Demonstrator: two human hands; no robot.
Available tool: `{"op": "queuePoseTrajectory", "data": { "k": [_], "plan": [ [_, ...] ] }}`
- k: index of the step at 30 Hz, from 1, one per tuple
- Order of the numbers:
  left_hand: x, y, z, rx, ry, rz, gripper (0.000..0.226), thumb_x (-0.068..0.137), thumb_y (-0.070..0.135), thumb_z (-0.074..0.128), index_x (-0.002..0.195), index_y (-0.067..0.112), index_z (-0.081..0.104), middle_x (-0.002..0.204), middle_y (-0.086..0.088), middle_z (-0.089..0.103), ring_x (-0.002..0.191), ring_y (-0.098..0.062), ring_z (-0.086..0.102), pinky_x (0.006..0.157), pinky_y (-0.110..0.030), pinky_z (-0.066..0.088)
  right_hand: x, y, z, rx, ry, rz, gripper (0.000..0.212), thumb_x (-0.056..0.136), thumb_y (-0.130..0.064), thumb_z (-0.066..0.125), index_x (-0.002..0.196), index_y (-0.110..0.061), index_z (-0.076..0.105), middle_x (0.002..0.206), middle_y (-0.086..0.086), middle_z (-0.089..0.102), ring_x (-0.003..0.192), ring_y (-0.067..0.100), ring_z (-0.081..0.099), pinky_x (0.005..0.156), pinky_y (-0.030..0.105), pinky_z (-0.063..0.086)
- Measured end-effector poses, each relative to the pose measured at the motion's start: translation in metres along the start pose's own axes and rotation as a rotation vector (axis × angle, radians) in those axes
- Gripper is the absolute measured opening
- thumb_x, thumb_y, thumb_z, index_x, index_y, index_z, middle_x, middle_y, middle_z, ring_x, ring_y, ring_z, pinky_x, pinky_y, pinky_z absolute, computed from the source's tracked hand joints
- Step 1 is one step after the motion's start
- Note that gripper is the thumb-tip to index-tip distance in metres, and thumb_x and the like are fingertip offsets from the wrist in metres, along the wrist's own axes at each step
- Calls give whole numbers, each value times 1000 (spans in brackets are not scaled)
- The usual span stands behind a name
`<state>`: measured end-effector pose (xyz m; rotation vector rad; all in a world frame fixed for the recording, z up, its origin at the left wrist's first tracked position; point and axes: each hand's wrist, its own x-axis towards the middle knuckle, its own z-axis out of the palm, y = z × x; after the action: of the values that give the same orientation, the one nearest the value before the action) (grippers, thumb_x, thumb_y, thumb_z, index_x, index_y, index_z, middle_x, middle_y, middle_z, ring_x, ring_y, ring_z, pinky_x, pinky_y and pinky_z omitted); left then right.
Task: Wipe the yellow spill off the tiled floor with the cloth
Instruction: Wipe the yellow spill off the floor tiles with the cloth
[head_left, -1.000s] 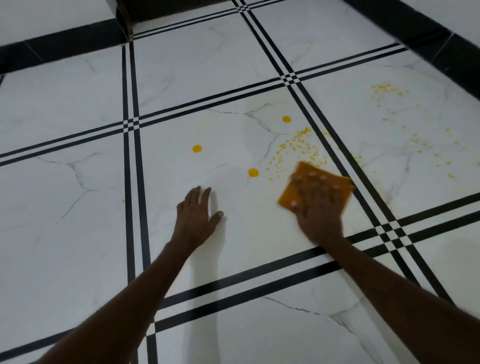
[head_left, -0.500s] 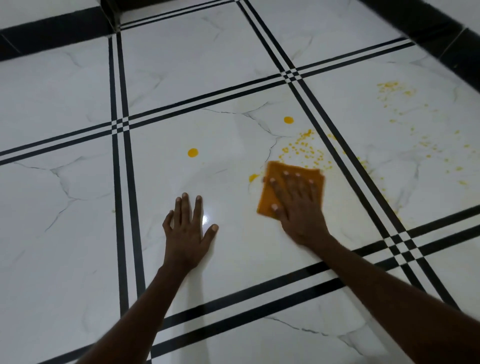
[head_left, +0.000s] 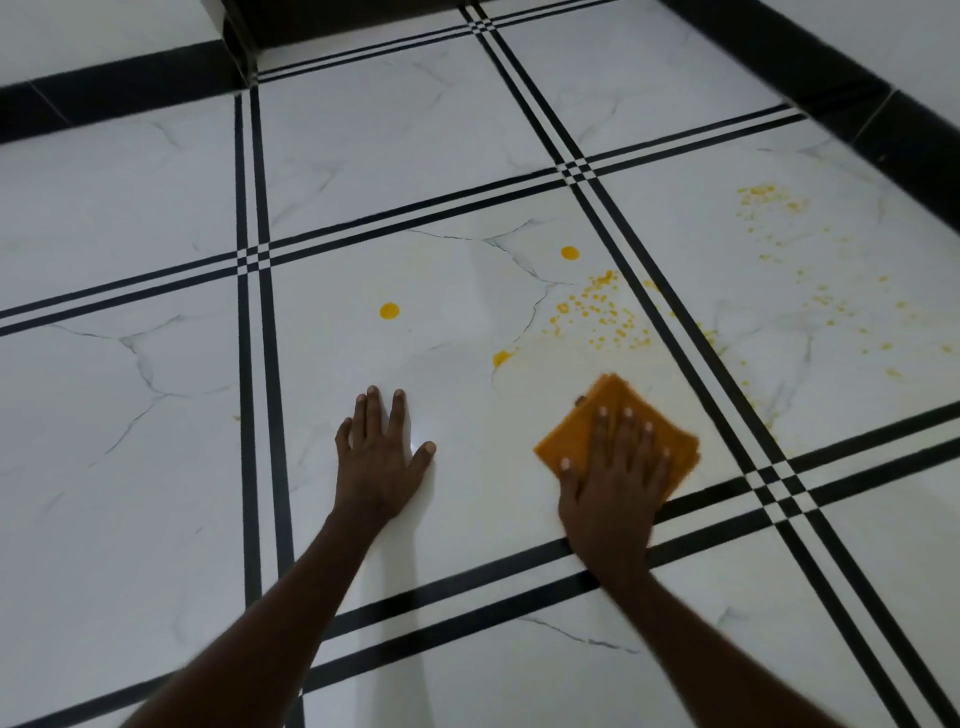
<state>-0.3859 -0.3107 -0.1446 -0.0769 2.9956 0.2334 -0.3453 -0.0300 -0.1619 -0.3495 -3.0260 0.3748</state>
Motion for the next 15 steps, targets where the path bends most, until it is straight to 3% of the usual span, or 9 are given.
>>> {"op": "queuePoseTrajectory", "data": {
  "k": [2, 6, 7, 11, 15],
  "plan": [
    [-7, 16, 0, -10, 24, 20, 79, 94, 58, 26, 160, 14, 21, 165, -23, 20, 153, -38, 18, 121, -53, 24, -50, -24, -1, 15, -26, -15, 78, 100, -53, 36, 165, -17, 12, 172, 16, 10, 158, 41, 7, 126, 62, 4],
    [-22, 41, 14, 0, -25, 124, 79, 97, 60, 24, 162, 16, 12, 167, -22, 9, 155, -39, 9, 123, -54, 18, -2, 10, 4, -53, -163, -612, 78, 100, -56, 38, 165, -25, 8, 173, 7, 2, 160, 35, 2, 126, 62, 8],
    [-22, 42, 15, 7, -42, 128, 81, 96, 62, 23, 162, 15, 12, 167, -23, 8, 155, -40, 9, 122, -55, 18, 23, 27, 3, -68, -162, -623, 77, 100, -56, 38, 165, -26, 10, 173, 6, 4, 160, 34, 5, 126, 61, 9],
    [-19, 44, 13, 57, -80, 132, 87, 92, 63, 22, 160, 8, 20, 164, -28, 15, 151, -47, 19, 116, -61, 26, 30, 43, -4, -39, -35, -135, 78, 97, -56, 38, 164, -22, 17, 171, 14, 16, 157, 43, 14, 126, 62, 7],
    [-18, 49, 18, 55, -113, 101, 87, 91, 59, 25, 157, 2, 27, 161, -32, 21, 147, -51, 26, 111, -66, 31, 5, 25, -3, -30, -114, -179, 81, 97, -62, 31, 165, -22, 12, 172, 16, 9, 157, 44, 8, 125, 65, 3]
  ]
}}
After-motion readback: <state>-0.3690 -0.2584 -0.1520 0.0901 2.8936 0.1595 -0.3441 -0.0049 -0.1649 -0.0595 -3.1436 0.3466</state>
